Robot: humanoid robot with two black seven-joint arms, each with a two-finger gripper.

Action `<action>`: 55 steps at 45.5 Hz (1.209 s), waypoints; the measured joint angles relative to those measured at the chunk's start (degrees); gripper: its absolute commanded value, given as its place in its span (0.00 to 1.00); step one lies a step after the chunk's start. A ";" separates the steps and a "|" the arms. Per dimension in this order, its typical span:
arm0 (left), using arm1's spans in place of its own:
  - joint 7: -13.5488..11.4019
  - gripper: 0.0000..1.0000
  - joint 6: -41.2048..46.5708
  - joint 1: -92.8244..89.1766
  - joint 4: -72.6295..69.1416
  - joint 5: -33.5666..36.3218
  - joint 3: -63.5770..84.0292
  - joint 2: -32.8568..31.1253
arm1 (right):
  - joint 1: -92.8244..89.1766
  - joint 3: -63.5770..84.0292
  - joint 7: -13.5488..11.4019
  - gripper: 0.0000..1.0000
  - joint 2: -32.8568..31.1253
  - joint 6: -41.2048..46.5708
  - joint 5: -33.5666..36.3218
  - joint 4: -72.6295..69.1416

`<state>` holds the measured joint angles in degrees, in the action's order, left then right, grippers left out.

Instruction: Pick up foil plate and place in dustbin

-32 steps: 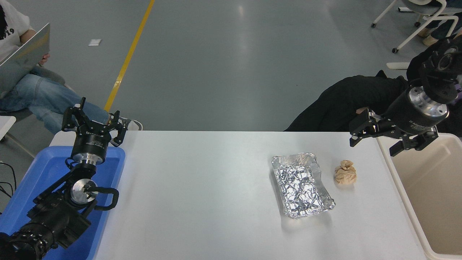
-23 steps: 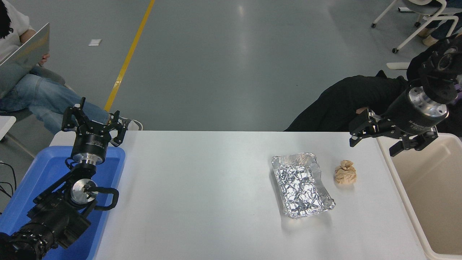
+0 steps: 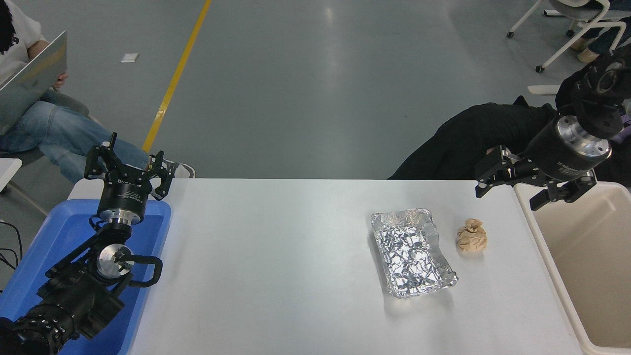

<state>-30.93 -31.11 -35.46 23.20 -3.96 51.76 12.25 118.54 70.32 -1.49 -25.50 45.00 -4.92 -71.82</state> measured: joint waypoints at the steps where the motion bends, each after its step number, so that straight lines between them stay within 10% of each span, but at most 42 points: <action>1: 0.00 0.99 0.00 0.00 0.00 0.00 0.00 0.00 | 0.00 -0.03 0.00 1.00 0.00 0.00 0.00 0.00; 55: -0.01 0.99 -0.02 -0.05 -0.01 -0.01 0.01 -0.02 | -14.85 -5.96 0.03 1.00 11.78 -4.97 1.08 9.25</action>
<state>-30.94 -31.13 -35.51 23.19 -3.97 51.77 12.22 103.69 64.36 -1.46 -13.72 40.03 -3.84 -62.58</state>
